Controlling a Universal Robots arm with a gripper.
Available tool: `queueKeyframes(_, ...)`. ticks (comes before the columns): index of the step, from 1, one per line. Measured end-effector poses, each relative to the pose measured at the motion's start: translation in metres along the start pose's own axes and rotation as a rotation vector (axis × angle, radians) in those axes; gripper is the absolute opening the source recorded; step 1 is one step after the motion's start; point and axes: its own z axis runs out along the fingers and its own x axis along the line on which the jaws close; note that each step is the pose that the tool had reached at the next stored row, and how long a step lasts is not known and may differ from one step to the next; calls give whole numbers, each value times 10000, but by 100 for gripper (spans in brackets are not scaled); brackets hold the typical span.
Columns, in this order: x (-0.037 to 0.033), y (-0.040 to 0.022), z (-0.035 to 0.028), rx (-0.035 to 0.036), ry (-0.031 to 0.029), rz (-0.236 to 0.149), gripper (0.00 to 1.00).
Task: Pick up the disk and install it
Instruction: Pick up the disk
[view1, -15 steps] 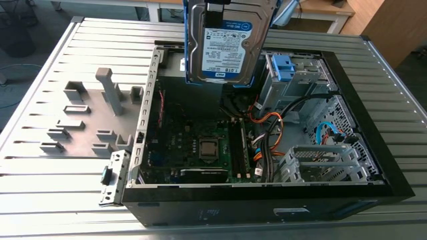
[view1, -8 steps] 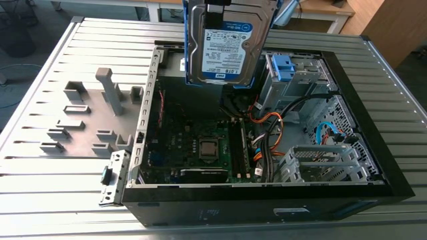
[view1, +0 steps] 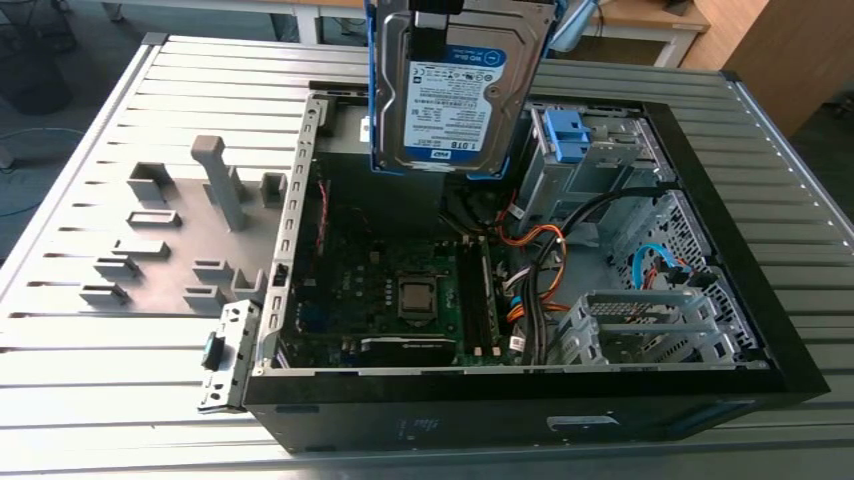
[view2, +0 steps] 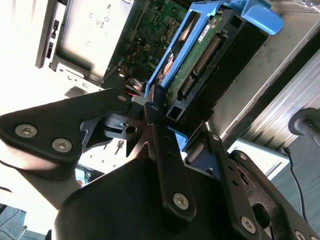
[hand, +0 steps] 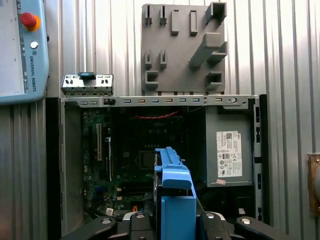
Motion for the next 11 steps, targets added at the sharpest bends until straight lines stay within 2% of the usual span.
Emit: queueKeyframes(11, 38, -2, -3, 0, 1, -1, 36)
